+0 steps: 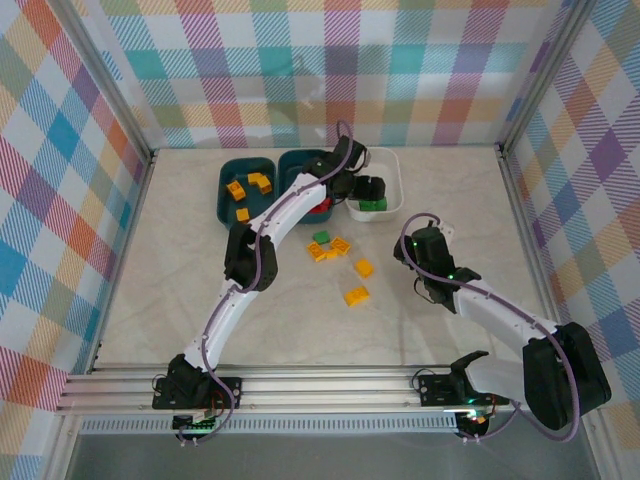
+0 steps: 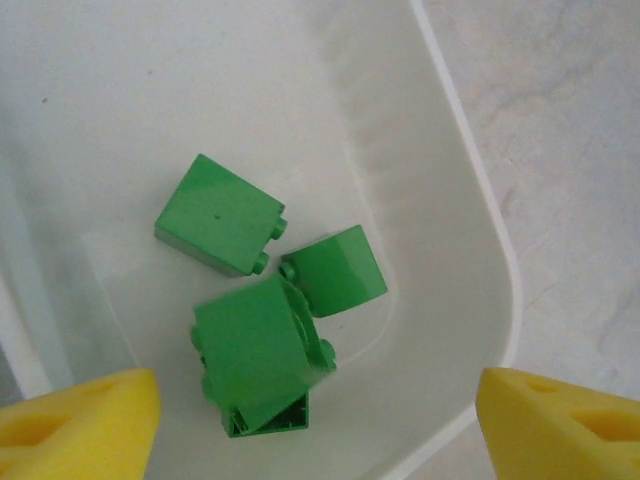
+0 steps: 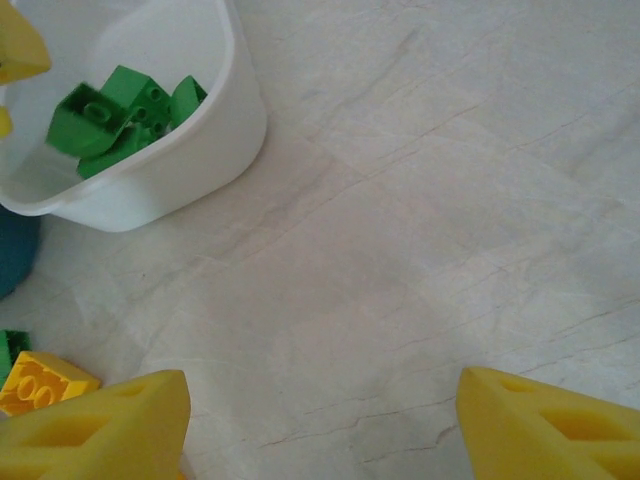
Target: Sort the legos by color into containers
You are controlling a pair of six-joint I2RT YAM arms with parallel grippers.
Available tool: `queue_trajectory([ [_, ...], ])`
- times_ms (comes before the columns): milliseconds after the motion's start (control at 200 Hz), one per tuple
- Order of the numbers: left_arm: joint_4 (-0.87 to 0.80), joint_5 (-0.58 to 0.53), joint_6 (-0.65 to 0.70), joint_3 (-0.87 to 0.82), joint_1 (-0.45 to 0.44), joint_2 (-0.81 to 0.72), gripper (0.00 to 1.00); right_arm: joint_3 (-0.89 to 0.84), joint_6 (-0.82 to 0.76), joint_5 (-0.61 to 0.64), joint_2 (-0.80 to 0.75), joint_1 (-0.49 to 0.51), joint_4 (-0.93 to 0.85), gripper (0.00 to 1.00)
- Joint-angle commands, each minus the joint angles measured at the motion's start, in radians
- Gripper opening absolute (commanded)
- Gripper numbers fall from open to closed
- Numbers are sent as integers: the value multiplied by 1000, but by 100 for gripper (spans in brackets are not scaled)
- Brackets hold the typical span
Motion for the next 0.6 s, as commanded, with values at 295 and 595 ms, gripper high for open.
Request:
queue_trajectory([
  [295, 164, -22, -46, -558, -12, -582, 100, 147, -206, -152, 235, 76, -1, 77],
  [595, 441, -101, -329, -1609, 119, -1270, 100, 265, -288, -301, 385, 143, -73, 83],
])
